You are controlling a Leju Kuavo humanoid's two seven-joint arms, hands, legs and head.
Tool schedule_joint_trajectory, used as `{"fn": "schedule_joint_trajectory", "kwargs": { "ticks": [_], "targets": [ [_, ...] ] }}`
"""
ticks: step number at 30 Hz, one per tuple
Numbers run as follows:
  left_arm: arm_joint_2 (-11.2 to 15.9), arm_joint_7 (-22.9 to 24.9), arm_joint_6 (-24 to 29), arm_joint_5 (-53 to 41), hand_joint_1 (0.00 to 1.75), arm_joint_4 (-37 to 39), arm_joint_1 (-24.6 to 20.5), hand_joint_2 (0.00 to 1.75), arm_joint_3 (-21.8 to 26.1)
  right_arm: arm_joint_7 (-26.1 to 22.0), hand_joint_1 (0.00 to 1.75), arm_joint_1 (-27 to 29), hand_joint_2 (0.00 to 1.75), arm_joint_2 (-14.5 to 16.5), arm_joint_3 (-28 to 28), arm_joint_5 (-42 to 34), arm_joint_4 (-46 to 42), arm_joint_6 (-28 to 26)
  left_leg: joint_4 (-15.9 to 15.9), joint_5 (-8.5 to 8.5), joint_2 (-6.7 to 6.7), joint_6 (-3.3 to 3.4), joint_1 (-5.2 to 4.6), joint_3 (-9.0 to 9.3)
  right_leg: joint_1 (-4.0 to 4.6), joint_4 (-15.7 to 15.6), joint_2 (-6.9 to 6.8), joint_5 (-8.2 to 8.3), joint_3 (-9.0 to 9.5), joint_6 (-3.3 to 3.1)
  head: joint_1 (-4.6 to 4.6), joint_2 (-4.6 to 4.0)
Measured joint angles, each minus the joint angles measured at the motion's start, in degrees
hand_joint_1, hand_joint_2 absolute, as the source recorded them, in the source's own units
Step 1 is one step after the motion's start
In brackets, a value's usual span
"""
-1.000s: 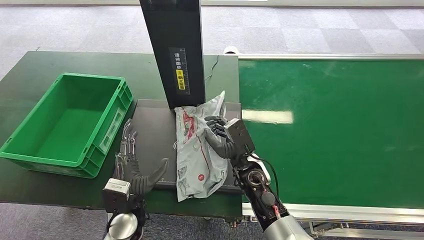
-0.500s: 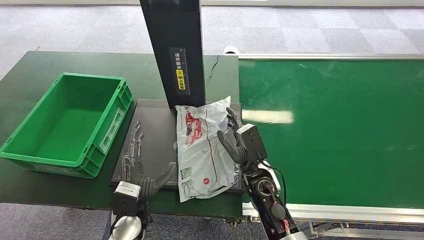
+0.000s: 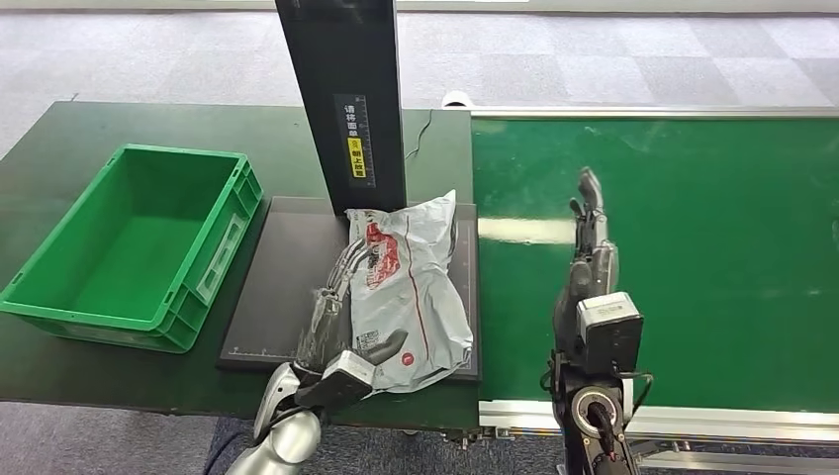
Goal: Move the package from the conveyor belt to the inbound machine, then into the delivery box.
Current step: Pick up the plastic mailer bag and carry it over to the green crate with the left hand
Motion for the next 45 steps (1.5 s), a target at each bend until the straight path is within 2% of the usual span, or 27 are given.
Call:
{"fn": "schedule_joint_trajectory", "kwargs": {
  "ticks": [2, 5, 14, 25, 30, 33, 34, 38, 41, 45],
  "targets": [
    [-0.1, 2.4, 0.2, -4.9, 0.00, 2.6, -2.6, 1.75, -0.8, 0.2, 0.00, 1.5, 0.00, -0.4, -0.4, 2.4, -2.6, -1.4, 0.0, 0.00, 0.00, 0.00, 0.00, 0.00, 0.00, 0.0, 0.00, 0.00, 0.02, 0.00, 0.00, 0.00],
    [-0.5, 5.6, 1.3, -11.4, 0.00, 8.8, -7.8, 1.75, -1.6, -0.3, 0.00, 3.4, 0.00, -0.7, -0.9, 2.5, -3.9, 0.1, 0.0, 0.00, 0.02, 0.00, -0.01, 0.01, -0.01, 0.0, 0.00, 0.02, 0.06, 0.00, 0.00, 0.01],
    [-1.9, 8.3, 0.7, -16.6, 0.00, 22.2, -16.5, 1.75, -3.0, -2.1, 0.00, 5.3, 0.00, -0.7, -1.4, 1.6, -4.3, 1.5, 0.0, 0.01, 0.02, 0.01, 0.00, 0.03, 0.00, 0.0, 0.02, 0.04, 0.05, -0.02, -0.01, 0.00],
    [-3.2, 9.4, 0.3, -18.0, 0.00, 29.2, -20.1, 1.75, -3.7, -2.7, 0.00, 5.3, 0.00, -0.7, -1.5, 1.1, -4.3, 2.2, 0.0, 0.01, 0.02, 0.01, 0.00, 0.02, 0.00, 0.0, 0.02, 0.04, 0.05, -0.02, -0.01, -0.01],
    [-4.4, 13.1, -0.4, -21.7, 0.00, 34.9, -23.0, 1.75, -5.1, -3.8, 0.00, 5.1, 0.00, -0.7, -1.3, -0.1, -4.3, 3.5, 0.0, 0.02, 0.01, 0.01, -0.01, 0.01, 0.00, 0.0, 0.01, 0.04, 0.07, -0.02, 0.00, 0.00],
    [-5.2, 15.3, -2.6, -23.9, 0.00, 38.4, -24.8, 1.75, -6.2, -4.2, 0.00, 4.6, 0.00, -0.7, -1.2, -0.9, -4.3, 3.9, 0.0, 0.02, 0.00, 0.01, -0.01, 0.01, -0.01, 0.0, 0.01, 0.05, 0.07, -0.02, 0.00, 0.00],
    [-5.4, 15.8, -3.8, -24.6, 0.04, 39.4, -25.3, 1.75, -6.6, -4.3, 0.00, 4.3, 0.00, -0.7, -1.2, -1.1, -4.2, 4.0, 0.0, 0.02, 0.00, 0.01, -0.01, 0.01, -0.01, 0.0, 0.01, 0.05, 0.07, -0.02, 0.00, 0.00],
    [-6.3, 16.9, -7.7, -26.7, 1.56, 42.6, -26.9, 1.75, -8.3, -4.6, 0.00, 3.4, 0.00, -0.6, -1.2, -1.8, -3.9, 4.4, 0.0, 0.02, -0.02, 0.01, -0.01, 0.02, -0.01, 0.0, 0.00, 0.04, 0.09, -0.02, -0.02, 0.01],
    [-6.9, 17.2, -8.6, -27.7, 1.72, 44.0, -27.3, 1.75, -9.3, -4.6, 0.00, 3.0, 0.00, -0.6, -1.2, -2.3, -3.5, 4.6, 0.0, 0.01, -0.05, 0.01, -0.01, 0.02, -0.01, 0.0, -0.02, 0.04, 0.12, -0.02, -0.01, 0.01],
    [-7.3, 17.3, -8.4, -29.0, 1.75, 45.1, -27.3, 1.75, -10.5, -4.7, 0.00, 2.8, 0.00, -0.6, -1.2, -2.8, -3.4, 4.8, 0.0, 0.01, -0.05, 0.01, -0.01, 0.05, -0.01, 0.0, -0.02, 0.04, 0.16, -0.02, 0.00, 0.01]
  ]
}}
